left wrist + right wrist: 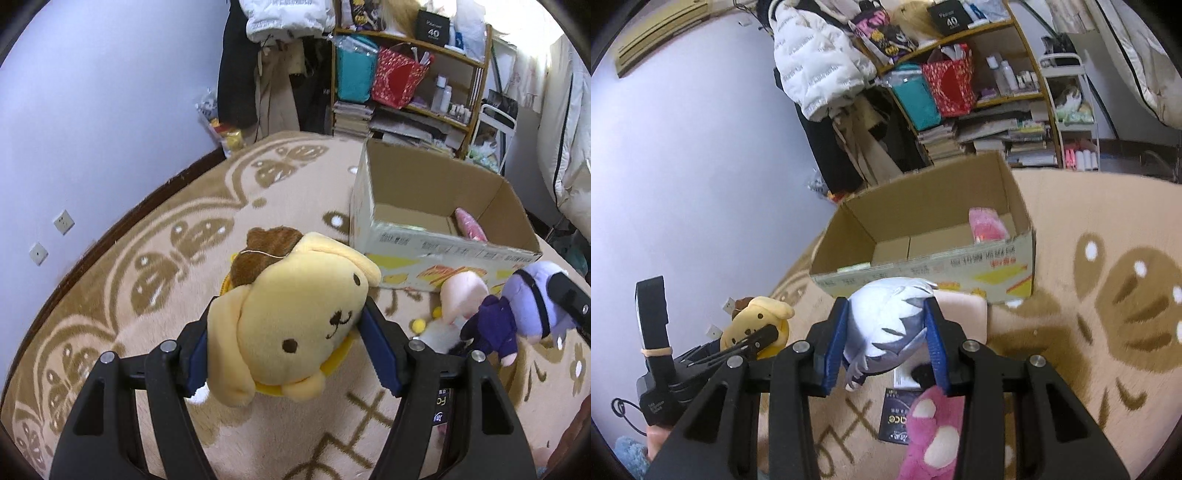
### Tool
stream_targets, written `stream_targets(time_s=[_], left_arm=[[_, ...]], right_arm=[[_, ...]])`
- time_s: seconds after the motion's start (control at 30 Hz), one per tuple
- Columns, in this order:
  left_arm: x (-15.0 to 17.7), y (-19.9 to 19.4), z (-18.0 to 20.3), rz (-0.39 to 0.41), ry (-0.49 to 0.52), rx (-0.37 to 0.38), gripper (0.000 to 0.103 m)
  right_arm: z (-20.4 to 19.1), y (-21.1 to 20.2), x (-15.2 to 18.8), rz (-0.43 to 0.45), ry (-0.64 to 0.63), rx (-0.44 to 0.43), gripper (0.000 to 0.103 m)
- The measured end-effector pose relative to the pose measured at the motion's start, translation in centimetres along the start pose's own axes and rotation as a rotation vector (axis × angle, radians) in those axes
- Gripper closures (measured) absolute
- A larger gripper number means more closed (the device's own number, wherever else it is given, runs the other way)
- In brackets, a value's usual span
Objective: Organize soft objects
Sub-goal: 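Lift the yellow dog plush with the left tool while the right tool carries the doll toward the box, then lower the white-haired doll into the box with the right tool while the left tool holds the dog plush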
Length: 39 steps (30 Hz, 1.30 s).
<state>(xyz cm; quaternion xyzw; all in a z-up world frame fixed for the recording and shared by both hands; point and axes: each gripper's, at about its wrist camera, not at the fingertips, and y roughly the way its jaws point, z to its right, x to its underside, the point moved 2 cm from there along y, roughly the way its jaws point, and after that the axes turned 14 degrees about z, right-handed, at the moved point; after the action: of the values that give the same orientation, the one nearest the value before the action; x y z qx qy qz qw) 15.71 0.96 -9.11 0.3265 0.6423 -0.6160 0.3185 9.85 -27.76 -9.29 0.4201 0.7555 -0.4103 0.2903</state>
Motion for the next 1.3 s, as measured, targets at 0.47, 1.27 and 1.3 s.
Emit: stream_targets(time_s=[0.47, 1.27, 1.3], left_arm=[[-4.7, -0.5, 1.0, 0.082, 0.033, 0.026, 0.032], [-10.3, 3.9, 8.3, 0.129, 0.154, 0.161, 0.031], [-10.2, 4.2, 8.7, 0.121, 0.16, 0.168, 0.031]], right_arm=[[0.8, -0.9, -5.3, 0.109, -0.022, 0.019, 0.06], [0.8, 3.5, -9.8, 0.078, -0.206, 0.113, 0.059], [0.8, 3.6, -9.8, 0.075, -0.208, 0.116, 0.059]])
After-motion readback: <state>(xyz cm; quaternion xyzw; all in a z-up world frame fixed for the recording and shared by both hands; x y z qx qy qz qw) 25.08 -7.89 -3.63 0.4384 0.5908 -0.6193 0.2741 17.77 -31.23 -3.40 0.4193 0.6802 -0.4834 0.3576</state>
